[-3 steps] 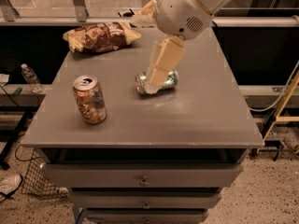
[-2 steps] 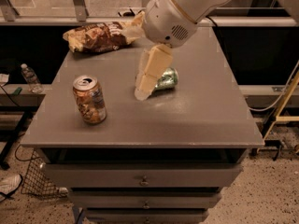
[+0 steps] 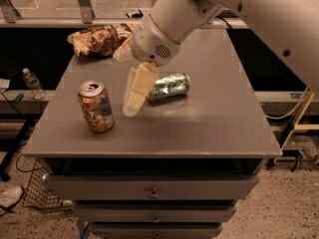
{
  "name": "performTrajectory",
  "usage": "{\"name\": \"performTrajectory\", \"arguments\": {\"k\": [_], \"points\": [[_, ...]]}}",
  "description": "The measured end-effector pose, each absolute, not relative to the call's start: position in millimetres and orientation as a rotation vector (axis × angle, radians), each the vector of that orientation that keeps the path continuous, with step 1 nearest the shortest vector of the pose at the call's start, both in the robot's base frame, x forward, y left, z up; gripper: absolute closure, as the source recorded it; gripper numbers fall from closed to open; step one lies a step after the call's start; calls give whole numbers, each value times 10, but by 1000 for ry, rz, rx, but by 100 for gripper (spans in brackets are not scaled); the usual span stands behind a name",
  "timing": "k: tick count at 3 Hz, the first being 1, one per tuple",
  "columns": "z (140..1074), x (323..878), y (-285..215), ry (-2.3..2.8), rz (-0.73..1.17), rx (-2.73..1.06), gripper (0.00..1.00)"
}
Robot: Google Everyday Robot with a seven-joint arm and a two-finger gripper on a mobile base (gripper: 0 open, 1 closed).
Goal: Pick orange can
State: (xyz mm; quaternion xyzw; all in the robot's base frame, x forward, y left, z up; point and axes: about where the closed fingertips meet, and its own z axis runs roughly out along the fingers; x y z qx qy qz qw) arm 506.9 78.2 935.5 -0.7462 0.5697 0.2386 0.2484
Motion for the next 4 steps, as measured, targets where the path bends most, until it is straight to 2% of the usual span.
{"name": "performTrajectory", "arguments": {"k": [4], "points": [[9105, 5066, 1232, 1570, 728, -2092, 0]]}}
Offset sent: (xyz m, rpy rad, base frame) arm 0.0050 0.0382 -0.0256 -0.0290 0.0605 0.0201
